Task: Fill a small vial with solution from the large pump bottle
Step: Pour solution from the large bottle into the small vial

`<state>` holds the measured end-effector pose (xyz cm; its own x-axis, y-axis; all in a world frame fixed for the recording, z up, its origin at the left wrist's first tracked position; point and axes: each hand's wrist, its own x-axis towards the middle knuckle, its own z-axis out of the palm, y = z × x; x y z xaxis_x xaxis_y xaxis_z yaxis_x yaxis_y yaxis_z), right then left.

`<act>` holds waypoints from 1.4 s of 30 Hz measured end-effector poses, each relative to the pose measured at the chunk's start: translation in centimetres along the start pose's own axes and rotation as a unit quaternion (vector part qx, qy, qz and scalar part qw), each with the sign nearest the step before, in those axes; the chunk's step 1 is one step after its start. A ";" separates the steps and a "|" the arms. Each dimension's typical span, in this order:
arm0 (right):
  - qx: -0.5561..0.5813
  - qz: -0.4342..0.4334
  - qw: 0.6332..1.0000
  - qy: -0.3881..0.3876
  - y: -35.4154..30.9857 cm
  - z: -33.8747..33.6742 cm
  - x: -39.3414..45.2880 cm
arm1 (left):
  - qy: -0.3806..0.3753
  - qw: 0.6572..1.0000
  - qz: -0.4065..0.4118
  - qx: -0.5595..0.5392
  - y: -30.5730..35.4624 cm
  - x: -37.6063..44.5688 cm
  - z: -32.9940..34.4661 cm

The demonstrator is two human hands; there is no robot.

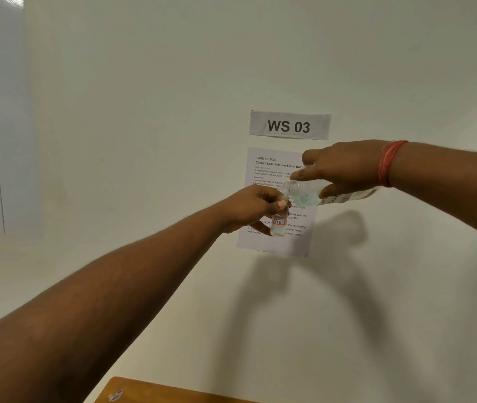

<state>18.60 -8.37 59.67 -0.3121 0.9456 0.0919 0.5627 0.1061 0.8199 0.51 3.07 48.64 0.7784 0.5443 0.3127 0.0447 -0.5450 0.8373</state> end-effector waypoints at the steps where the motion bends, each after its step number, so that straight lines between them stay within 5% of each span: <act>1: 0.000 -0.001 1.000 -0.001 0.0 0.0 0.0 | 0.001 1.000 0.000 -0.001 0.0 0.0 0.0; 30: 0.037 0.001 0.999 0.022 -1.2 2.0 -0.7 | 0.003 1.000 0.011 -0.005 -1.2 -0.6 0.8; 42: 0.263 0.062 0.962 0.050 -5.5 7.4 -2.8 | 0.002 1.000 0.001 0.005 -4.0 -2.0 2.9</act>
<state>22.04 -9.32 50.66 -0.2755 0.9291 0.2467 0.9011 0.1603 0.4029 0.61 2.30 43.40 0.7756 0.5457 0.3174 0.0481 -0.5524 0.8322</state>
